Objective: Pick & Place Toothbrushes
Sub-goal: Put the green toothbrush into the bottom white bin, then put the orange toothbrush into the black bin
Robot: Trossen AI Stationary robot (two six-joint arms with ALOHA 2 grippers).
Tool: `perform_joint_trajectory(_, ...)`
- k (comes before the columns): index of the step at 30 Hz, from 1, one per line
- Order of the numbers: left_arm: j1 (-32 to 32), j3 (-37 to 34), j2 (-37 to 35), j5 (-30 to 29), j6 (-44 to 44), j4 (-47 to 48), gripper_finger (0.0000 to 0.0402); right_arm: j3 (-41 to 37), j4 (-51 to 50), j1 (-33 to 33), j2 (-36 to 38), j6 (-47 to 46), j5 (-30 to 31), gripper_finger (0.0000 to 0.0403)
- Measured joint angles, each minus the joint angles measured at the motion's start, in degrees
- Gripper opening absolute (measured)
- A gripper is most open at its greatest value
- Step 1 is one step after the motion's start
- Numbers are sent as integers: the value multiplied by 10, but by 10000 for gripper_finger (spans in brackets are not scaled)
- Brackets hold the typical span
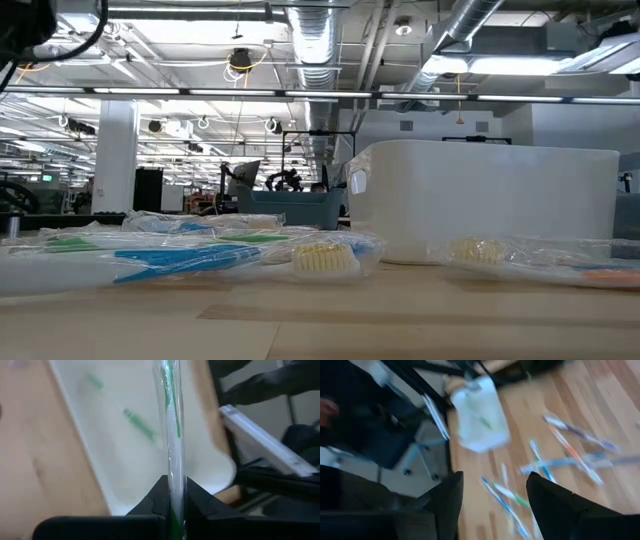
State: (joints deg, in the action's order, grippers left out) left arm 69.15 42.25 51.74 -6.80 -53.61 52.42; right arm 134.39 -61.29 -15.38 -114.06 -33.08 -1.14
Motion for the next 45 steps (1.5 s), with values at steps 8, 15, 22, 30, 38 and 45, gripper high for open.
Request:
perform_joint_trajectory(8,29,-53,1,-42,-18,-47,13,0,52,-8,0,-4,-1,207)
perform_joint_trajectory(15,29,-90,1,-35,-16,-89,13,0,55,-3,-1,-9,-1,210)
perform_joint_trajectory(22,29,-125,1,-33,-17,-133,13,0,74,-2,-6,-6,-1,208)
perform_joint_trajectory(30,29,-148,1,-23,-27,-139,66,0,80,-2,-6,-6,-1,210)
perform_joint_trajectory(38,29,-149,1,-21,-57,-168,110,0,80,-3,-6,-11,-1,208)
perform_joint_trajectory(45,29,-149,-6,3,-101,-198,156,0,79,-3,-6,-15,-1,210)
